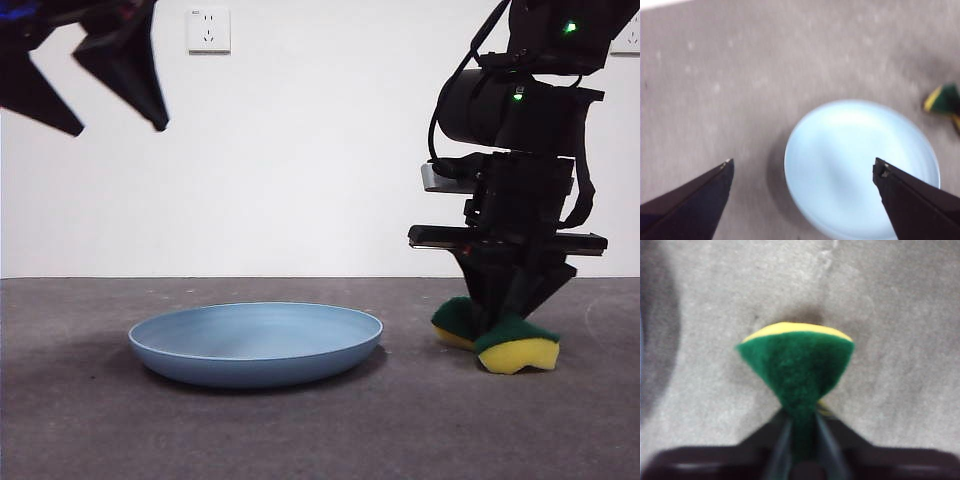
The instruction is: Pick up the plate,pick up the cloth,clean the plate with the cloth
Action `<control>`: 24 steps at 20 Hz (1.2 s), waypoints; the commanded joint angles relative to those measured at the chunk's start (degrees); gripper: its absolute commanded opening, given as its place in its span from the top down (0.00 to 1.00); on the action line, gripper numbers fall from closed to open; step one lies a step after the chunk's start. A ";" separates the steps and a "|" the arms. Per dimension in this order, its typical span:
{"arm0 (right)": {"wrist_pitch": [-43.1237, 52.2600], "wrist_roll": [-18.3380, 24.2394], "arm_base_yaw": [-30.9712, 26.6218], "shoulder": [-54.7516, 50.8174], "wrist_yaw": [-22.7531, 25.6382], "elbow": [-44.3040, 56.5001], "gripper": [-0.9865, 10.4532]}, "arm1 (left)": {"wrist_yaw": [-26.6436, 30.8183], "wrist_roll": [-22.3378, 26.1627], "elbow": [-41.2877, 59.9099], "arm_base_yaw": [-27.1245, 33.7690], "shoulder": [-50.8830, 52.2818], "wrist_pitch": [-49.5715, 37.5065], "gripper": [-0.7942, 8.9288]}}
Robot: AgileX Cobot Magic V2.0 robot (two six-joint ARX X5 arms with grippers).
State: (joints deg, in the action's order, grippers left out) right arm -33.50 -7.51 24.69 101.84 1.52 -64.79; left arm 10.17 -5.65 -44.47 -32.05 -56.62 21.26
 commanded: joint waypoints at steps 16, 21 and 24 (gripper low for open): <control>-1.14 1.64 -0.24 -6.56 3.30 0.55 0.50 | 0.28 -0.42 0.63 -0.22 0.79 1.09 0.49; -2.75 2.08 0.04 -16.68 1.70 0.59 0.92 | 0.31 -0.35 0.63 -0.07 0.79 0.74 0.93; 3.04 2.45 1.05 -23.15 -1.79 3.61 0.92 | 0.37 0.44 0.63 0.55 1.36 -1.22 0.93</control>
State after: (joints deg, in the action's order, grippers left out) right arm -30.46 -5.52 25.56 78.89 -0.01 -62.24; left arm 10.44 -5.56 -44.34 -31.70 -55.64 20.69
